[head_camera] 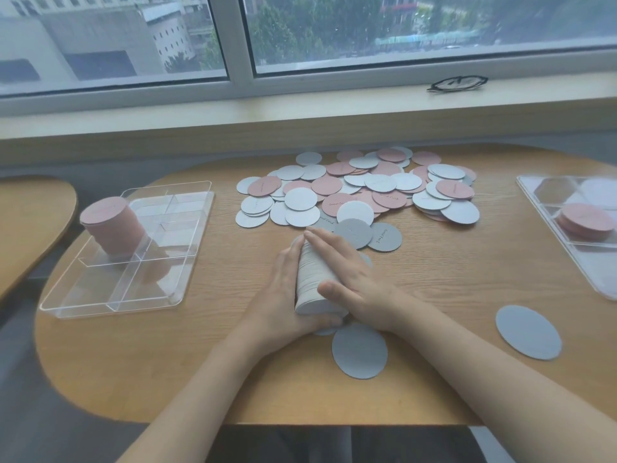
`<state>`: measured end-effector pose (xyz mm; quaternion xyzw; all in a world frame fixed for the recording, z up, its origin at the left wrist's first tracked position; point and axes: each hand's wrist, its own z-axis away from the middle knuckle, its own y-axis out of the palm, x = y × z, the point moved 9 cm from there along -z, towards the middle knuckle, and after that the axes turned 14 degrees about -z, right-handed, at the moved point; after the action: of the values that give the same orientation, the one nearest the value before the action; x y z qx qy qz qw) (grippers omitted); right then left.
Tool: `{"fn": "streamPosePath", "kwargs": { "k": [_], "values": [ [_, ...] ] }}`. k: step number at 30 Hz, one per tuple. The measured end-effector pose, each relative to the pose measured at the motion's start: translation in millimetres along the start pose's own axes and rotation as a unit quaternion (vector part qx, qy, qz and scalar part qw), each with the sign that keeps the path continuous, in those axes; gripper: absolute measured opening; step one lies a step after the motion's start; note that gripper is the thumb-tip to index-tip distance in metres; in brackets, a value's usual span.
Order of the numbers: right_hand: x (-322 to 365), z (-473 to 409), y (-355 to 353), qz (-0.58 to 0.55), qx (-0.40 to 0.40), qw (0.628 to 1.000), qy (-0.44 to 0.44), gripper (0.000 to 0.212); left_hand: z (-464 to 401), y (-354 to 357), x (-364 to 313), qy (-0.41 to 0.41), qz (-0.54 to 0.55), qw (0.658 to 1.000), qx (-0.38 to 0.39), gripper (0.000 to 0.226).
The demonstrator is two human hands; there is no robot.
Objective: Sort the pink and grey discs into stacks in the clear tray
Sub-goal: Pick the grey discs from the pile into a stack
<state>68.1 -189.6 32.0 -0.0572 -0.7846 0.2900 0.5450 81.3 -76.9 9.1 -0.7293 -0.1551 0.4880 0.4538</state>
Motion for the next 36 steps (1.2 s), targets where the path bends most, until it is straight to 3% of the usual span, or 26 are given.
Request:
{"fn": "streamPosePath", "kwargs": {
  "k": [3, 6, 9, 12, 16, 23, 28, 36],
  "values": [
    [-0.2, -1.2, -3.5, -0.03, 0.004, 1.0, -0.002, 0.083, -0.8, 0.1, 0.6, -0.003, -0.004, 1.0, 0.0, 0.136],
    [-20.5, -0.2, -51.4, -0.034, -0.139, 0.99, 0.017, 0.064, -0.4, -2.2, 1.5, -0.005, 0.005, 1.0, -0.011, 0.133],
    [-51.5, 16.8, -121.5, 0.141, -0.326, 0.934, 0.047, 0.033, 0.3, -2.9, 2.8, -0.007, 0.017, 1.0, -0.018, 0.13],
    [-90.8, 37.9, -169.6, 0.256, -0.398, 0.862, 0.184, 0.034, 1.1, -3.4, 1.8, -0.007, 0.019, 1.0, -0.019, 0.129],
    [-110.0, 48.8, -183.7, 0.322, -0.403, 0.811, 0.276, 0.044, 1.1, -2.4, 2.2, -0.007, 0.026, 0.999, -0.021, 0.13],
    [-126.3, 51.8, -200.2, 0.33, -0.367, 0.809, 0.32, 0.042, 0.9, -2.2, 1.2, -0.004, 0.027, 0.999, -0.022, 0.131],
    [-122.9, 49.9, -202.4, 0.335, -0.361, 0.816, 0.302, 0.032, 1.6, -3.2, 0.1, -0.001, 0.023, 0.999, -0.023, 0.13],
    [-97.9, 63.7, -205.9, 0.325, -0.419, 0.807, 0.262, 0.025, 3.8, -4.6, -0.8, 0.004, 0.025, 0.999, -0.026, 0.128]
  ]
}}
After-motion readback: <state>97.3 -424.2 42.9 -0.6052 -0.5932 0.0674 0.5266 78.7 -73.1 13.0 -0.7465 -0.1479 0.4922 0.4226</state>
